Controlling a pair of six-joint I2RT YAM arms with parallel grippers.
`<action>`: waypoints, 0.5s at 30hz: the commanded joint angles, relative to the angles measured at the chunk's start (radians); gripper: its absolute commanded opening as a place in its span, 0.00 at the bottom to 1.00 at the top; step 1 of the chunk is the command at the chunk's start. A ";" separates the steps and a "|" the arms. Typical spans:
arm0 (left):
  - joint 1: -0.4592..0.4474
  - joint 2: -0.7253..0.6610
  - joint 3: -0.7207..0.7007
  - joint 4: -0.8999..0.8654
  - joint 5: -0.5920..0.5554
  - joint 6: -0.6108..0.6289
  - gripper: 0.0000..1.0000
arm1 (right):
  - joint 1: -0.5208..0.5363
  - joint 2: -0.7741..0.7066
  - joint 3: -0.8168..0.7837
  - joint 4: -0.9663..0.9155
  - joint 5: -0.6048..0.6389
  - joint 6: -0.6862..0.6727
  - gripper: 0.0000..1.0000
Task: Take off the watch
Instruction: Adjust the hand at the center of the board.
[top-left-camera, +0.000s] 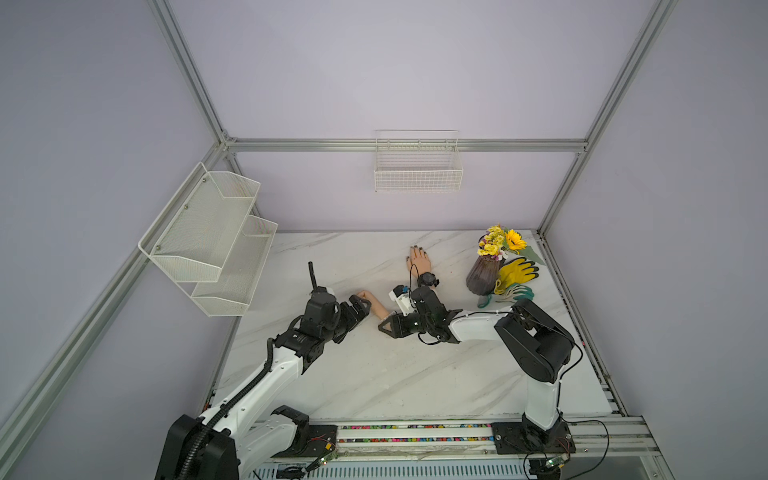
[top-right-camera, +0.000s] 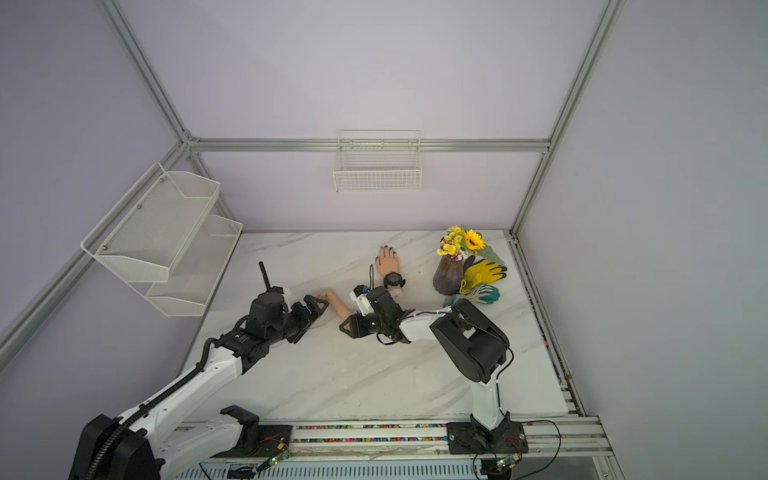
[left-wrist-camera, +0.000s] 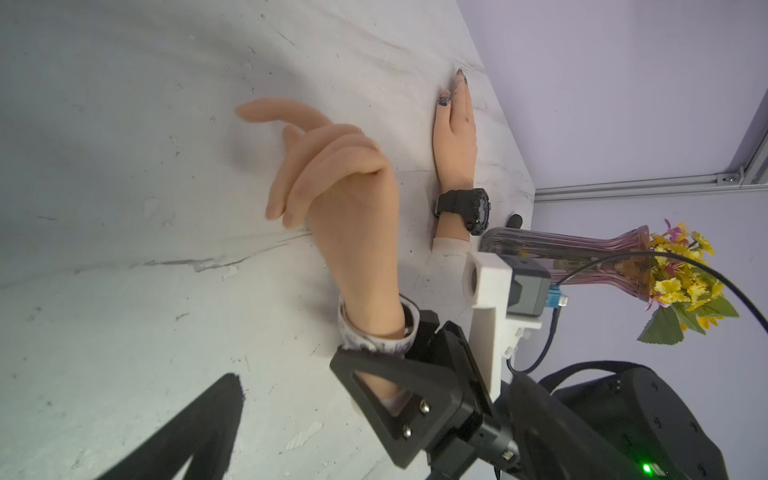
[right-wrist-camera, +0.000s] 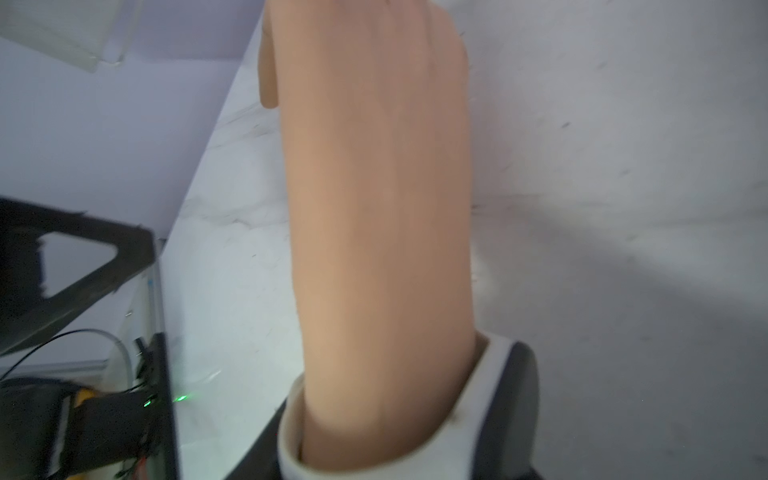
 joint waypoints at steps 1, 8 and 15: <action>-0.005 0.055 0.039 -0.079 -0.060 0.103 1.00 | 0.004 0.006 -0.033 0.192 -0.212 0.110 0.26; -0.021 0.235 0.108 -0.127 -0.134 0.167 1.00 | 0.004 0.014 -0.028 0.113 -0.078 0.102 0.89; -0.045 0.349 0.171 -0.129 -0.194 0.184 1.00 | 0.005 -0.020 -0.035 -0.001 0.135 0.079 0.97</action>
